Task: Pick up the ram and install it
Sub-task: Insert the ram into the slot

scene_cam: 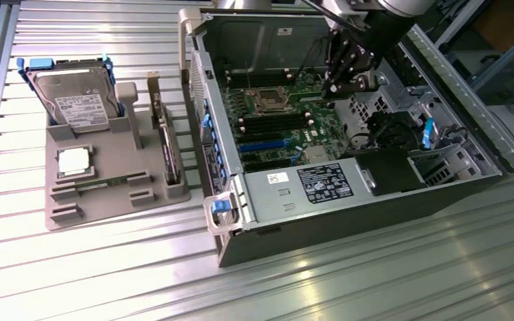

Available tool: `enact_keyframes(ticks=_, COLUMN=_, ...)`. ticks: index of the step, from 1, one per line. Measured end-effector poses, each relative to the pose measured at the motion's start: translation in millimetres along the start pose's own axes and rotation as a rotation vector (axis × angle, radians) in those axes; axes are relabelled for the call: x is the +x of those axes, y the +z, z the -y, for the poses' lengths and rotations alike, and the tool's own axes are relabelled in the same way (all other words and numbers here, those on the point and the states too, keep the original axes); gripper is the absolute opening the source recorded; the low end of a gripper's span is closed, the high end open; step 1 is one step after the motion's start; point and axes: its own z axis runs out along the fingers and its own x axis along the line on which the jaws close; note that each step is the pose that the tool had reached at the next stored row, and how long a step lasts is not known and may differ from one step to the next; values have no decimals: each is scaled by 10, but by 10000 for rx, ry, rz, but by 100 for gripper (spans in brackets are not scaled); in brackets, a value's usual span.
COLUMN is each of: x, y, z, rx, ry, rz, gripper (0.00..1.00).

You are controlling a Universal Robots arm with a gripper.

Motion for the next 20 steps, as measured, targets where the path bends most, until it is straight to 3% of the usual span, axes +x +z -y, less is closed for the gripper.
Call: enact_keyframes(ticks=20, x=19, y=198, z=12, rx=0, ry=0, rz=0, gripper=13)
